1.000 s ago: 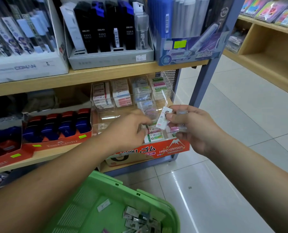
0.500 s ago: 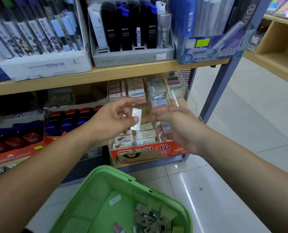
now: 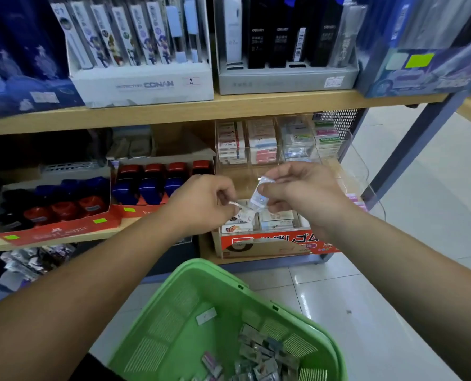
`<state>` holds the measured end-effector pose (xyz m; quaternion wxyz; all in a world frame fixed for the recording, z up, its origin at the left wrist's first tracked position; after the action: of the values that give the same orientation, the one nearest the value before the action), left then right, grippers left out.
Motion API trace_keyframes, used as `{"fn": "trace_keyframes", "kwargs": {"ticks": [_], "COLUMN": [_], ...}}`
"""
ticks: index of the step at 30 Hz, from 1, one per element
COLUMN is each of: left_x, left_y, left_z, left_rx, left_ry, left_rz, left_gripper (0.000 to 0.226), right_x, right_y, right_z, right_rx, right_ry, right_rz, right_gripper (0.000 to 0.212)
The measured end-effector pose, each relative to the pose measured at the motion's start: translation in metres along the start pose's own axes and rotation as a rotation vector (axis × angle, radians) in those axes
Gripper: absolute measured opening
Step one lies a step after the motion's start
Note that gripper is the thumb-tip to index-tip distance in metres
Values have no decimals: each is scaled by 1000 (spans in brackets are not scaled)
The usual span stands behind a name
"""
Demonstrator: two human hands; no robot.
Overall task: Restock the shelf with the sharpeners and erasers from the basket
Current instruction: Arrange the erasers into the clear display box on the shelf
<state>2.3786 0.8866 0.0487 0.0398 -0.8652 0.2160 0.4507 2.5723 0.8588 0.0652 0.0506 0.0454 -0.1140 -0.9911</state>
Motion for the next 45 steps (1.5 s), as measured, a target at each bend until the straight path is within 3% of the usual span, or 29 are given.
{"fn": "trace_keyframes", "kwargs": {"ticks": [4, 7, 9, 12, 14, 16, 18, 21, 25, 29, 35, 41, 43, 45], "left_x": [2, 7, 1, -7, -4, -4, -8, -13, -9, 13, 27, 38, 29, 14], "left_y": [1, 3, 4, 8, 10, 7, -2, -26, -70, -109, -137, -134, -124, -105], "left_z": [-7, -9, -13, -20, -27, -31, -33, -47, -74, -92, -95, -101, -101, -100], "left_rx": [66, 72, 98, 111, 102, 83, 50, 55, 82, 92, 66, 82, 107, 160], "left_ry": [-333, -374, -357, 102, 353, 414, 429, 351, 216, 85, -44, -312, -305, -234], "left_rz": [83, 150, 89, 5, 1, -47, -74, -91, -104, 35, 11, 207, 163, 6], "left_gripper": [11, 14, 19, 30, 25, 19, 19, 20, 16, 15, 10, 24, 31, 33], "right_x": [0, -1, -1, 1, 3, -2, -25, -71, -99, -103, -103, -110, -108, -107], "right_y": [-5, -5, -4, -3, -3, -1, 3, 9, 14, 7, -1, 0, 6, 12], "right_z": [-12, -14, -12, -11, -10, -6, -2, 2, -6, -14, -23, -28, -24, -20], "right_rx": [79, 98, 84, 52, 47, 41, -7, -120, -171, -181, -191, -130, -132, -138], "right_ry": [-54, -89, -94, -59, -93, -99, -18, 119, 113, 133, 88, 34, 95, 223], "right_rz": [13, 12, 17, 41, 68, 64, -60, -281, -369, -361, -339, -359, -331, -311], "right_gripper": [20, 20, 19, 16, 14, 14, 12, 9, 12, 6, 15, 9, 10, 11]}}
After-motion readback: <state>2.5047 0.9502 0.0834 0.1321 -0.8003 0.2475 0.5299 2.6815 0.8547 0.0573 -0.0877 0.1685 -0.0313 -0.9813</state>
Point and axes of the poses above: each hand's wrist, its own y-axis away from the middle knuckle, its own x-axis out of the palm, z = x × y, the point moved 6 cm from there along -y, towards the middle knuckle, and after that the axes turned 9 degrees about z, right-handed, at the moved point
